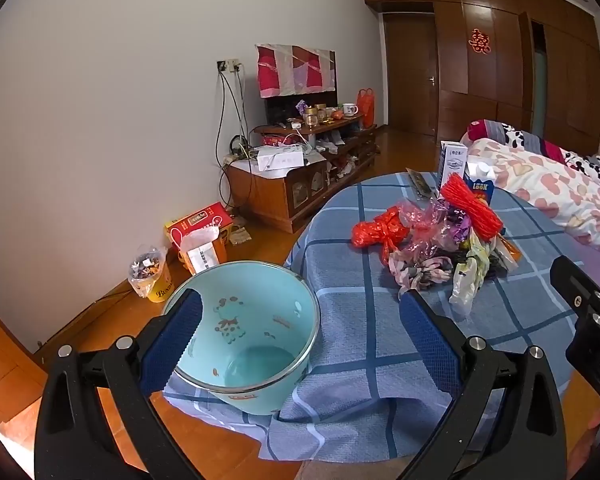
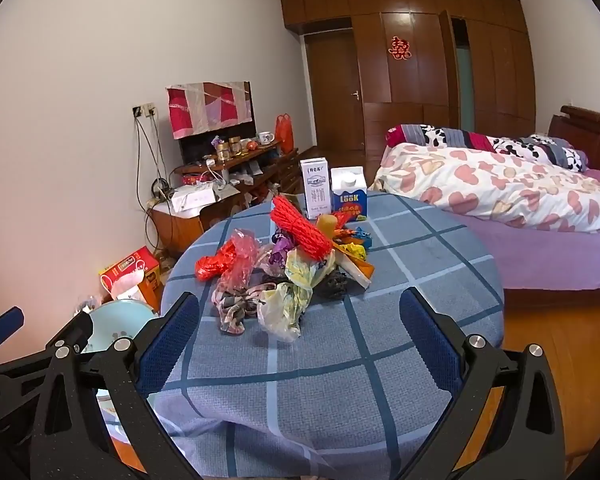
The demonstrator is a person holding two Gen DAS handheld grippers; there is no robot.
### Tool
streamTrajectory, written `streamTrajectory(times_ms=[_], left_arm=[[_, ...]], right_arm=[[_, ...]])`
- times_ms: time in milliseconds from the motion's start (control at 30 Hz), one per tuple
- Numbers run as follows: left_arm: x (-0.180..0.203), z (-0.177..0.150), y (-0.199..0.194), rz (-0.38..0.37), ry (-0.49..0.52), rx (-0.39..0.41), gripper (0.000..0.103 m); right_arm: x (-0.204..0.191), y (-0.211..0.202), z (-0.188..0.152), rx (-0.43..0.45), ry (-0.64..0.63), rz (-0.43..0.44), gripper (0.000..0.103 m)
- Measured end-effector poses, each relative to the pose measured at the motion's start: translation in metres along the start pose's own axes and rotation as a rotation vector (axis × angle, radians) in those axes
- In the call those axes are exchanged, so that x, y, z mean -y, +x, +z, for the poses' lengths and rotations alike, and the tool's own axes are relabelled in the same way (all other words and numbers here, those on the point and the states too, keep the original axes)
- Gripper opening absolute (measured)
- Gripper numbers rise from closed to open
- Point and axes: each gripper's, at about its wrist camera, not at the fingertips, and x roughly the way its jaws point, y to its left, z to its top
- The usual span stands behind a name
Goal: Collect trash
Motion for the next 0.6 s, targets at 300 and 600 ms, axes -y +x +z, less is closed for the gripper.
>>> streamTrajectory(times_ms=[300, 600], left_arm=[[0.0013, 0.0005, 0.0003, 0.000, 0.003, -0.002, 0.097], [0.0008, 0.0006, 0.0007, 0.000, 0.003, -0.002, 0.097]], right_arm=[[0.0004, 0.0027, -0.0016, -0.003, -0.002, 0.001, 0.098], [0.0006, 0.0025, -0.0014, -0.003, 0.000, 0.004, 0.098]])
